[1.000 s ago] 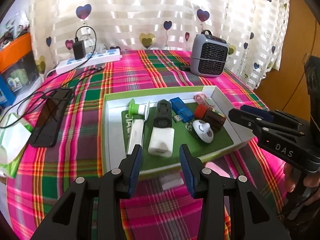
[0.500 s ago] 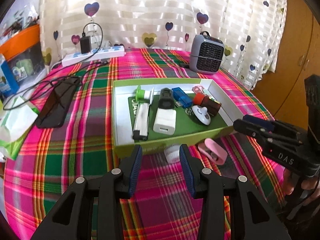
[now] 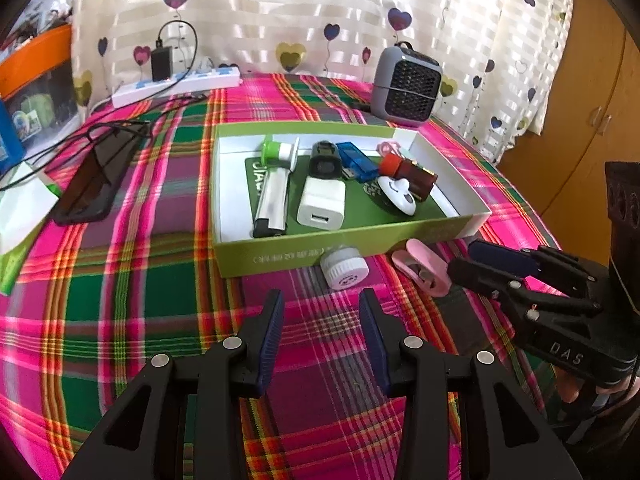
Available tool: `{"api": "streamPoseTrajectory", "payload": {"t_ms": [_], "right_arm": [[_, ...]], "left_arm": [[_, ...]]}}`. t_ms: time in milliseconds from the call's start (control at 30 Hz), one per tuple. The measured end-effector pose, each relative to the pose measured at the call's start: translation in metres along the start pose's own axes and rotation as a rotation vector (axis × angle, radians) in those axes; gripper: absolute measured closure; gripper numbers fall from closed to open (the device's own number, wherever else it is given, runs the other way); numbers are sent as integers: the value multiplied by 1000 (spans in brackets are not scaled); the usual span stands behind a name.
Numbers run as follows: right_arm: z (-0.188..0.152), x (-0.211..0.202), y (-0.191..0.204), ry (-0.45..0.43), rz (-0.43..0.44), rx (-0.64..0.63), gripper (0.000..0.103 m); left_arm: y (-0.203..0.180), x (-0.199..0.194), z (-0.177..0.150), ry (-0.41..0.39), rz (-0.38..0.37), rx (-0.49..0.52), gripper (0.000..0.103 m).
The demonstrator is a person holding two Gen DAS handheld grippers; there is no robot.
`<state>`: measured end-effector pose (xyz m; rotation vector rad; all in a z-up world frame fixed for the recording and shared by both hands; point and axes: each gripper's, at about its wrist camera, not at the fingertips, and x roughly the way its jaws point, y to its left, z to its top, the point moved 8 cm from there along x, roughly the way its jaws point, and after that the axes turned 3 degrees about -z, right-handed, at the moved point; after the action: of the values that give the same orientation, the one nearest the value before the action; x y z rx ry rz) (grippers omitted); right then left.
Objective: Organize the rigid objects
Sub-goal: 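Move the left tool to the white round container while the right tool moves to the pink object, then close the left tool on the white container while the right tool grasps the pink object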
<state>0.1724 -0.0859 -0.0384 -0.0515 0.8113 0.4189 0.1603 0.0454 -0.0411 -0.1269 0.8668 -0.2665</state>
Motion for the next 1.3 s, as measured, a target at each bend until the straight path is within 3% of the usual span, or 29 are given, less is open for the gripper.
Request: {"api": "streamPoseTrajectory", "payload": {"t_ms": [100, 400, 767, 1067, 1300], "right_arm": [[-3, 7, 6, 24, 9, -17, 59], [-8, 26, 13, 88, -21, -61, 59], [-6, 28, 11, 86, -50, -66, 59], [-7, 27, 8, 85, -60, -76, 76], [-10, 23, 7, 86, -53, -83, 81]], "left_arm": [[1, 3, -2, 8, -11, -6, 65], [2, 8, -1, 20, -32, -17, 65], [-7, 16, 4, 31, -42, 2, 65], [-11, 23, 8, 40, -27, 13, 65], [-13, 30, 13, 46, 8, 9, 65]]}}
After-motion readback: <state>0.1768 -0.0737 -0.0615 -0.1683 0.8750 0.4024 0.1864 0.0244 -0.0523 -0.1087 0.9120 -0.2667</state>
